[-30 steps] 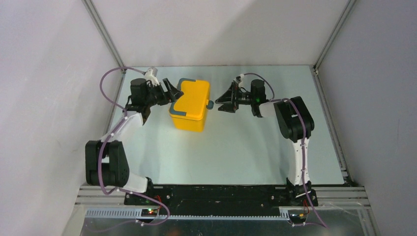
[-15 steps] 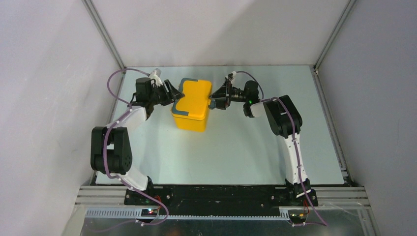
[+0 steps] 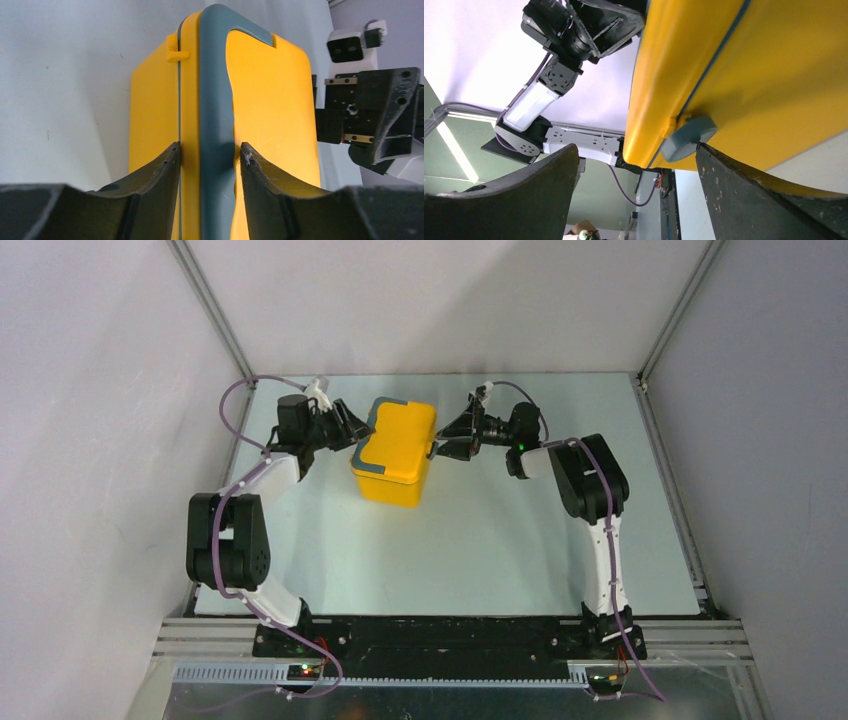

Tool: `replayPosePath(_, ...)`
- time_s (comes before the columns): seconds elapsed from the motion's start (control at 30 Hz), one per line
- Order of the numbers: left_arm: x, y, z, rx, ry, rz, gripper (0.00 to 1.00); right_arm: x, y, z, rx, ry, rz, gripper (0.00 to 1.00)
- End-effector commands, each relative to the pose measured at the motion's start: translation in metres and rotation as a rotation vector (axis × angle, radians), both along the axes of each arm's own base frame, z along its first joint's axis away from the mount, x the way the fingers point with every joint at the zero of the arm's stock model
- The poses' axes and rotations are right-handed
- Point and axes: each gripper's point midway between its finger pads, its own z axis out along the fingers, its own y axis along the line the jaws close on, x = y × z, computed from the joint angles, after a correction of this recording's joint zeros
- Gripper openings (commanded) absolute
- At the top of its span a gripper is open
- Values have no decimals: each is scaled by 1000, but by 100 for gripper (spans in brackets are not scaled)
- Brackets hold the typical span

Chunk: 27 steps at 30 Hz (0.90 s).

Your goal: Organize the medicine kit

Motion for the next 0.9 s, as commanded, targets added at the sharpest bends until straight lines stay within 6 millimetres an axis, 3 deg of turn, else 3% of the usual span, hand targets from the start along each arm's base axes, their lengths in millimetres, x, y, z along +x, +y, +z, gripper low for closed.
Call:
replayPosePath(0.0, -5, -6, -21, 25, 67, -9, 48, -14, -7, 45, 20, -138, 22, 90)
replayPosePath(0.27, -9, -12, -26, 20, 81, -35, 48, -20, 3, 44, 7, -146, 35, 90)
replayPosePath(0.4, -9, -13, -25, 17, 80, -36, 48, -19, 6, 30, -25, -123, 42, 88)
replayPosePath(0.57, -9, -15, -24, 11, 83, -41, 47, -16, -5, 18, -66, -107, 28, 86)
replayPosePath(0.87, -8, -15, -26, 12, 86, -40, 47, -18, -30, 31, -64, -184, -6, 87)
